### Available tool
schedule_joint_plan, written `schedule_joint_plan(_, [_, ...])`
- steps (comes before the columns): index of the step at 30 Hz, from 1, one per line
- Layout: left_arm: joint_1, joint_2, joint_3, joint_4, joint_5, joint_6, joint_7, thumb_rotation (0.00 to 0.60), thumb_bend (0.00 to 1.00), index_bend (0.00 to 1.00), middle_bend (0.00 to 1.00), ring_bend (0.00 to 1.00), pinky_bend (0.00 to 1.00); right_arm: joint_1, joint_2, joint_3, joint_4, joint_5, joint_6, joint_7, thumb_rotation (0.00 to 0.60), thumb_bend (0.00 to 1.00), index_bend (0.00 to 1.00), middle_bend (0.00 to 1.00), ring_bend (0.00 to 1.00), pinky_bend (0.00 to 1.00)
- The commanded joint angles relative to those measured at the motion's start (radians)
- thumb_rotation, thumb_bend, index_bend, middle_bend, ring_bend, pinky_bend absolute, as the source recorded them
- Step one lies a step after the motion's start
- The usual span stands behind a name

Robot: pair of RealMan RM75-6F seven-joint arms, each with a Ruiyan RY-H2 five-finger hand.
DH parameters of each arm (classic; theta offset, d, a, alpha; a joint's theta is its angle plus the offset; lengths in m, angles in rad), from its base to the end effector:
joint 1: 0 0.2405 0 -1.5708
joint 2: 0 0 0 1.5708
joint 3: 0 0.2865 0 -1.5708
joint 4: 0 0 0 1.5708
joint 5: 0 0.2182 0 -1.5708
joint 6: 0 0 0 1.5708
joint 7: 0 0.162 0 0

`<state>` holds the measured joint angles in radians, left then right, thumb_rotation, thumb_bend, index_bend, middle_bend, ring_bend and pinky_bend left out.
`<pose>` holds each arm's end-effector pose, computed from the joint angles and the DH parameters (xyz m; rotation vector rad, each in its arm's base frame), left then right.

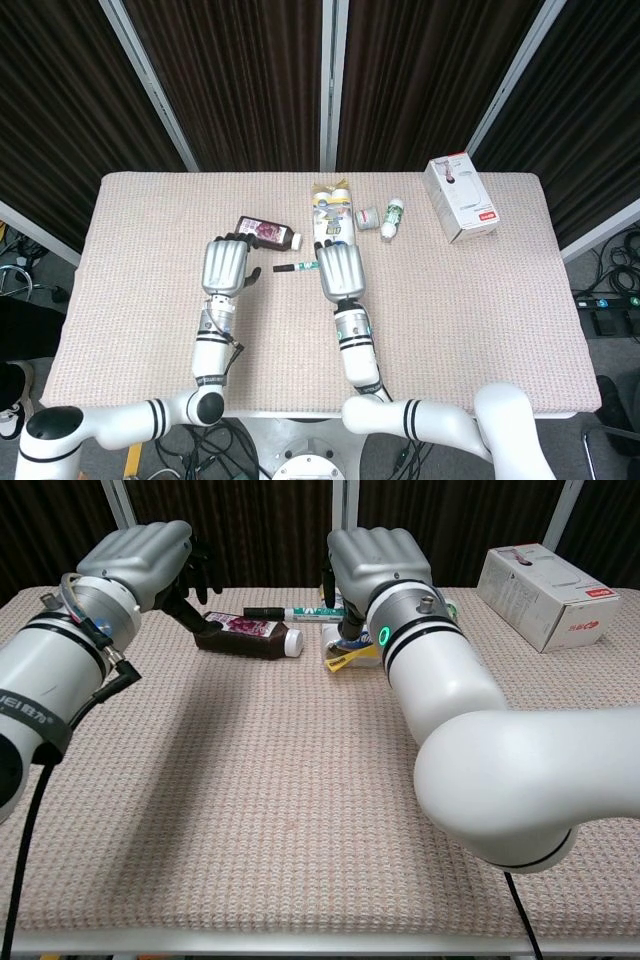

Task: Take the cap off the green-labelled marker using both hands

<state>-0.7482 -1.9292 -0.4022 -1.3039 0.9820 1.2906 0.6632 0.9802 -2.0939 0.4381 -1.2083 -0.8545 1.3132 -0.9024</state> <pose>-0.1174 0.3948 -0.0651 -1.4242 -0.9010 -0.9901 -0.0295 -0.3932 -0.1149 1.5555 -0.7730 0.9051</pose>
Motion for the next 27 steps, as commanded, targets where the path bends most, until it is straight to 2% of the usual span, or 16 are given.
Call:
schedule_joint_plan(1, [-0.001, -0.007, 0.001, -0.004, -0.01, 0.005, 0.008, 0.6, 0.23, 0.47, 0.53, 0.45, 0.52, -0.002, -0.002, 0.0, 0.003, 0.0, -0.002, 0.001, 0.6, 0.28, 0.67, 0.62, 0.76, 0.86])
schedule_joint_plan(8, [-0.002, -0.019, 0.007, -0.003, -0.015, 0.015, 0.003, 0.6, 0.26, 0.51, 0.55, 0.47, 0.54, -0.006, -0.01, 0.0, 0.014, 0.003, -0.013, 0.001, 0.6, 0.28, 0.67, 0.62, 0.76, 0.86])
schedule_joint_plan(27, [-0.011, -0.047, 0.028, -0.007, 0.019, 0.019, -0.048, 0.6, 0.27, 0.53, 0.56, 0.49, 0.55, 0.003, -0.037, 0.017, 0.042, 0.001, -0.035, 0.005, 0.6, 0.29, 0.67, 0.62, 0.76, 0.86])
